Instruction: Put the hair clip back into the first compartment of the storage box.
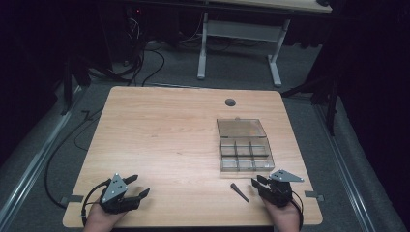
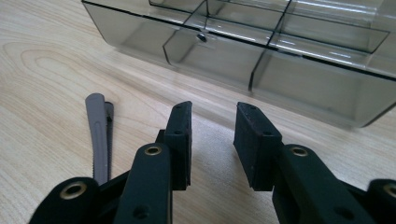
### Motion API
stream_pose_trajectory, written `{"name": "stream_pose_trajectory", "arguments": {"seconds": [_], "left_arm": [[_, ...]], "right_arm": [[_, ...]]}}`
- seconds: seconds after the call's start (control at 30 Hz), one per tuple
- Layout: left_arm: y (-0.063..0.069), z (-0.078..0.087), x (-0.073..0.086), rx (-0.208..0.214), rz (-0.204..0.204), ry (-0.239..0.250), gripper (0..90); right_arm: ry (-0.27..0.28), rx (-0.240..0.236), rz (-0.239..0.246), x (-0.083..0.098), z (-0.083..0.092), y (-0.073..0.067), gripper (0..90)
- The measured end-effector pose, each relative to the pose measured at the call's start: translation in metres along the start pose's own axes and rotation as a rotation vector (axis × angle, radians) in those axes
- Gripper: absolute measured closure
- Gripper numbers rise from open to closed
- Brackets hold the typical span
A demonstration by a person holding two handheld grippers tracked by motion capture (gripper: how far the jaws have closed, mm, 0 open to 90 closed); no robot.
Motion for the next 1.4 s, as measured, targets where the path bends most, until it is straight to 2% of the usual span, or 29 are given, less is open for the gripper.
{"name": "stream_pose_trajectory", "arguments": {"seconds": [0.53,0.9,0.97,1.07,1.13,1.4], "left_arm": [[0.001,0.000,0.000,0.000,-0.011,-0.004,33.2],[0.002,0.000,0.000,-0.004,-0.015,-0.005,33.3],[0.001,0.000,0.000,-0.003,-0.014,-0.007,33.3],[0.001,0.000,0.000,0.004,-0.014,-0.010,33.4],[0.001,0.000,0.000,0.003,-0.014,-0.008,33.4],[0.002,0.000,0.000,0.011,-0.016,0.005,33.4]], "right_arm": [[-0.024,0.006,-0.016,0.000,-0.002,0.001,63.2],[-0.015,-0.009,-0.017,0.000,-0.001,0.001,61.2],[-0.018,-0.018,-0.007,0.000,-0.002,0.002,61.4],[-0.046,0.001,0.019,-0.002,-0.004,-0.003,61.8],[-0.050,-0.003,0.024,-0.004,-0.004,-0.003,61.8],[-0.092,-0.005,0.075,-0.025,-0.005,-0.015,59.0]]}}
Point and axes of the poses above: each handheld gripper's, and its own axes: z roughly backward along the jaws, x roughly out of its underside, y roughly to its right, the point moved 2 cm from there along -z, roughly forward along the jaws, and after that the axes turned 4 degrees about -x, right-handed, at the moved point
